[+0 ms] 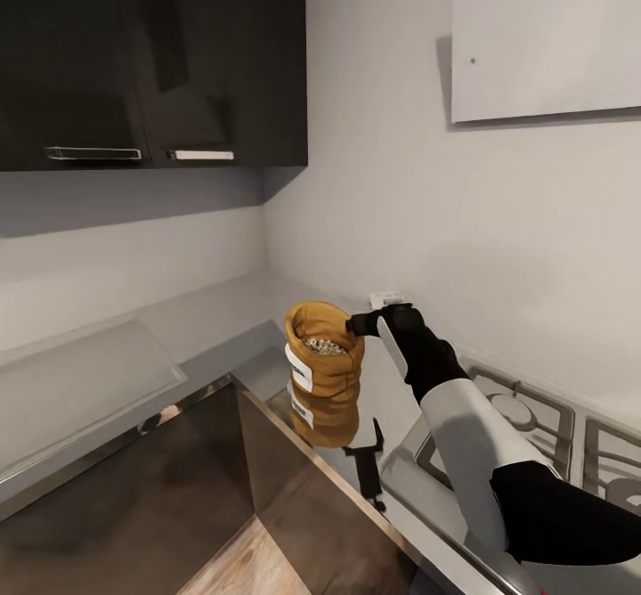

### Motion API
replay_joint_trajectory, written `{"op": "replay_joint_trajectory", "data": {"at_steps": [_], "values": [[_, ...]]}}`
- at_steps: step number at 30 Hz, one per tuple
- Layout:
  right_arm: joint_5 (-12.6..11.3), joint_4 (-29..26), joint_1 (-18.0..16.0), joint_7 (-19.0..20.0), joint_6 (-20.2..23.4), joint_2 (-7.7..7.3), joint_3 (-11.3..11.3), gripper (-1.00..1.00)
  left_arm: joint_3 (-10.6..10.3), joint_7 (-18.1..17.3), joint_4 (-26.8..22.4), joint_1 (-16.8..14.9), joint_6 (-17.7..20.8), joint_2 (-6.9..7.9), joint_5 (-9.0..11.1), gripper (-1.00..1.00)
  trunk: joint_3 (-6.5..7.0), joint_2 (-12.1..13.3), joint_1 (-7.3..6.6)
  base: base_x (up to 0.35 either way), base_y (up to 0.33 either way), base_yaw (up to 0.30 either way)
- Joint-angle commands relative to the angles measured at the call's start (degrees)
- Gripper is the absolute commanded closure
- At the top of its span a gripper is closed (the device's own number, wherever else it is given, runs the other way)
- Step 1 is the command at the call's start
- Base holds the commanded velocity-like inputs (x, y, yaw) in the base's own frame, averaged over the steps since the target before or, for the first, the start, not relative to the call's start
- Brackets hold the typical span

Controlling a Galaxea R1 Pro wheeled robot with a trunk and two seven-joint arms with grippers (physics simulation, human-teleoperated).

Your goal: In the kitchen, take the popcorn bag from the countertop, put it into the microwave, and heat it until the popcorn is cooked so the cooked popcorn ends up inside the bag.

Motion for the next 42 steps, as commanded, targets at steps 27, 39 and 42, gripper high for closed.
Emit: {"op": "replay_joint_trajectory", "data": {"at_steps": [27,39,42], "values": [[-0.7,10.0,0.0,0.1,-5.6,-0.07,0.1,-1.00,0.0,-0.2,0.0,0.0,-0.1,-0.01,0.4,-1.00,-0.07,0.0,0.01,0.005,0.000,0.000],[-0.6,10.1,0.0,-0.3,-5.6,-0.05,0.1,-1.00,0.0,-0.1,0.0,0.0,-0.2,-0.01,0.4,-1.00,-0.07,0.0,0.01,0.000,0.000,0.000],[-0.6,10.1,0.0,-0.3,-5.5,-0.05,0.1,-1.00,0.0,-0.1,0.0,0.0,-0.2,-0.01,0.4,-1.00,-0.07,0.0,0.01,0.000,0.000,0.000]]}}
